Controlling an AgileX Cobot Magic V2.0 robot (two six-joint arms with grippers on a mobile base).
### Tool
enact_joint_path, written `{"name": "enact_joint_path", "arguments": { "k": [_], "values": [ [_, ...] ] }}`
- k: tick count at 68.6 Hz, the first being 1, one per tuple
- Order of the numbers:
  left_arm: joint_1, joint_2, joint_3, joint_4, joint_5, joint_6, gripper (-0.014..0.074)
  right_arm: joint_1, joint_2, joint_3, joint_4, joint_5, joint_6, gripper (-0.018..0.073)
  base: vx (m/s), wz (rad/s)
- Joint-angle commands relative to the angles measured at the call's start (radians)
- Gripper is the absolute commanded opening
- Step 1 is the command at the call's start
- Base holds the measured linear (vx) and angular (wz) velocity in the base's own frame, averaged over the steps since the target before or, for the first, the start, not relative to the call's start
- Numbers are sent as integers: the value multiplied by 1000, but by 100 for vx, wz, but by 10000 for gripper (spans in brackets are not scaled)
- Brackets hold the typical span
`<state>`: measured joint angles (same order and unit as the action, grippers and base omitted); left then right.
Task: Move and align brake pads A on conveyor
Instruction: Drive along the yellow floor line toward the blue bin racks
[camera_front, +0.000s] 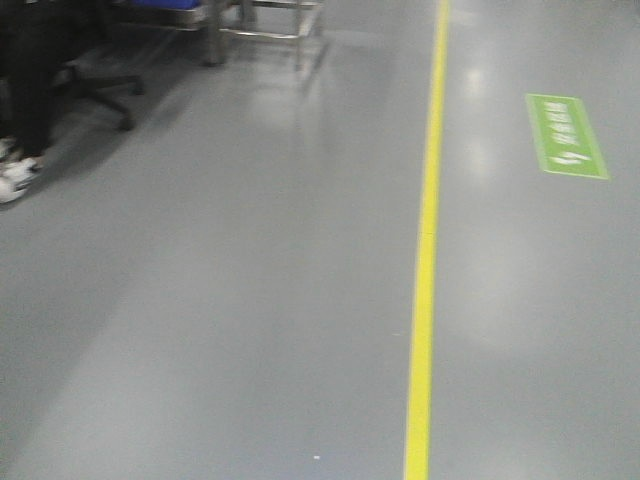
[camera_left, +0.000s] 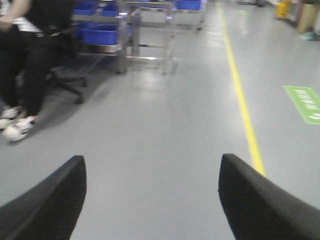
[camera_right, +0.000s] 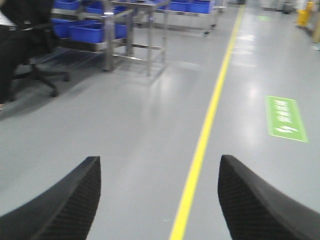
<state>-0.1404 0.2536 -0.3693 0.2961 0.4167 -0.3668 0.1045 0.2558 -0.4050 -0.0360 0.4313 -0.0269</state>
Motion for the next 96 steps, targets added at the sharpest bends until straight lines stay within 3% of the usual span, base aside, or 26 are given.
{"name": "enact_joint_path", "arguments": {
  "k": [1,22,54,96],
  "values": [
    [-2,9,-27,8,-58,-1,538,0,7,-26,-6,-75,-10,490,-2,-79],
    [-2,9,-27,8,-58,-1,538,0,7,-26,-6,-75,-10,490,1,-59],
    [-2,9,-27,8,-58,-1,538,0,7,-26,-6,-75,-10,490,12,-17],
    [-2,9,-27,8,-58,-1,538,0,7,-26,-6,-75,-10,490,43,2]
  ]
}}
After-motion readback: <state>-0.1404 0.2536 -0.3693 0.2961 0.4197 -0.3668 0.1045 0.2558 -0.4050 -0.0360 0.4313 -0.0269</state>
